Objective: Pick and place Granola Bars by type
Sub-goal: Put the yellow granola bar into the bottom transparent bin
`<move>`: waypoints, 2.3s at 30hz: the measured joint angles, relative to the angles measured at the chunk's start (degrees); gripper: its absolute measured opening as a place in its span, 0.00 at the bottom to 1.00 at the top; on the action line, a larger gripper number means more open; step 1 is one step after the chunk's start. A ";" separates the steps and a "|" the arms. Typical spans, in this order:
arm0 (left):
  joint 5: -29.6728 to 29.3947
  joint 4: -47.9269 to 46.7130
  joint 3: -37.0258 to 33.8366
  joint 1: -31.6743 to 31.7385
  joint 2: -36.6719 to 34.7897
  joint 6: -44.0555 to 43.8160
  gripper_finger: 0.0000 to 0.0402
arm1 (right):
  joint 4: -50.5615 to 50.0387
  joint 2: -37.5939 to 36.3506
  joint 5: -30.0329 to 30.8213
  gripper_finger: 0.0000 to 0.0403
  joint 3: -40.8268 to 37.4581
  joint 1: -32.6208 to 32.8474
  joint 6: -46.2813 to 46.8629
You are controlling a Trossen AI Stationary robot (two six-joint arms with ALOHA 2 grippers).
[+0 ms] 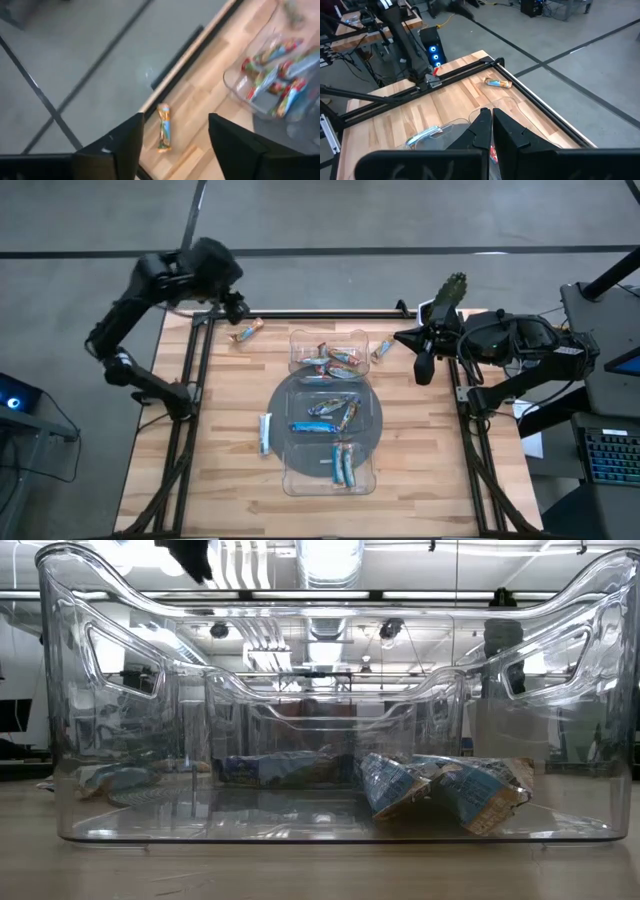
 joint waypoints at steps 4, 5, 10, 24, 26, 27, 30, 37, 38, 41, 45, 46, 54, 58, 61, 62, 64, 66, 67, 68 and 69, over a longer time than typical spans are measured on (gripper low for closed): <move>4.75 0.31 -3.12 4.90 2.14 2.58 0.58 | -0.38 0.00 0.00 0.02 0.00 0.13 0.00; 5.61 0.57 -4.25 6.11 2.32 3.21 0.59 | -0.37 0.00 -0.01 0.02 0.00 0.13 -0.02; 8.55 2.95 -11.96 9.92 2.53 6.61 0.60 | -0.37 0.00 -0.02 0.02 0.00 0.13 -0.88; 13.83 26.74 -41.47 17.81 -0.03 14.54 0.60 | -2.14 0.02 -1.16 0.02 -0.09 0.13 -0.37; 13.80 28.92 -44.80 18.74 0.60 16.10 0.60 | -2.14 0.02 -1.16 0.02 -0.09 0.13 -0.02; 13.85 29.89 -46.24 19.14 0.90 16.57 0.60 | -2.12 0.04 -1.16 0.02 -0.09 0.13 0.00; 14.02 33.17 -49.50 20.52 1.50 17.01 0.60 | -2.12 0.09 -1.36 0.02 -0.09 0.13 0.42; 15.80 39.95 -53.90 24.47 4.38 16.75 0.60 | -2.12 0.11 -1.33 0.02 -0.09 0.13 1.98; 16.62 40.65 -54.03 25.02 5.14 16.81 0.60 | -2.12 0.11 -1.33 0.02 -0.09 0.13 2.05; 17.43 42.58 -54.02 25.99 7.24 16.80 0.60 | -2.12 0.11 -1.33 0.02 -0.09 0.13 2.19; 18.01 43.18 -52.71 26.32 10.72 16.92 0.60 | -2.12 0.11 -1.07 0.02 -0.09 0.13 3.24; 18.22 43.15 -52.35 26.34 11.66 16.92 0.60 | -2.12 0.11 -1.03 0.02 -0.09 0.13 3.28; 19.16 42.52 -50.34 26.40 18.52 16.15 0.60 | -2.10 0.11 -0.90 0.02 -0.09 0.13 3.67; 18.54 42.56 -49.69 26.54 20.39 15.50 0.60 | -2.10 0.11 -0.90 0.02 -0.09 0.13 3.68; 18.31 42.50 -49.46 26.58 22.11 15.28 0.60 | -2.10 0.11 -0.88 0.02 -0.09 0.13 3.67; 18.30 42.39 -49.38 26.58 22.64 15.27 0.59 | -2.10 0.11 -0.87 0.02 -0.09 0.13 3.67; 18.39 41.93 -49.32 26.61 23.37 15.10 0.58 | -2.10 0.11 -0.87 0.02 -0.09 0.13 3.67; 18.36 41.83 -49.23 26.60 23.77 15.03 0.57 | -2.10 0.11 -0.87 0.02 -0.09 0.13 3.67; 18.33 41.73 -49.17 26.60 23.88 14.85 0.56 | -2.10 0.11 -0.87 0.02 -0.09 0.13 3.67; 18.25 41.71 -49.17 26.60 23.93 14.79 0.55 | -2.10 0.11 -0.87 0.02 -0.09 0.13 3.67; 18.17 41.69 -49.17 26.60 23.91 14.74 0.53 | -2.10 0.11 -0.87 0.02 -0.09 0.13 3.67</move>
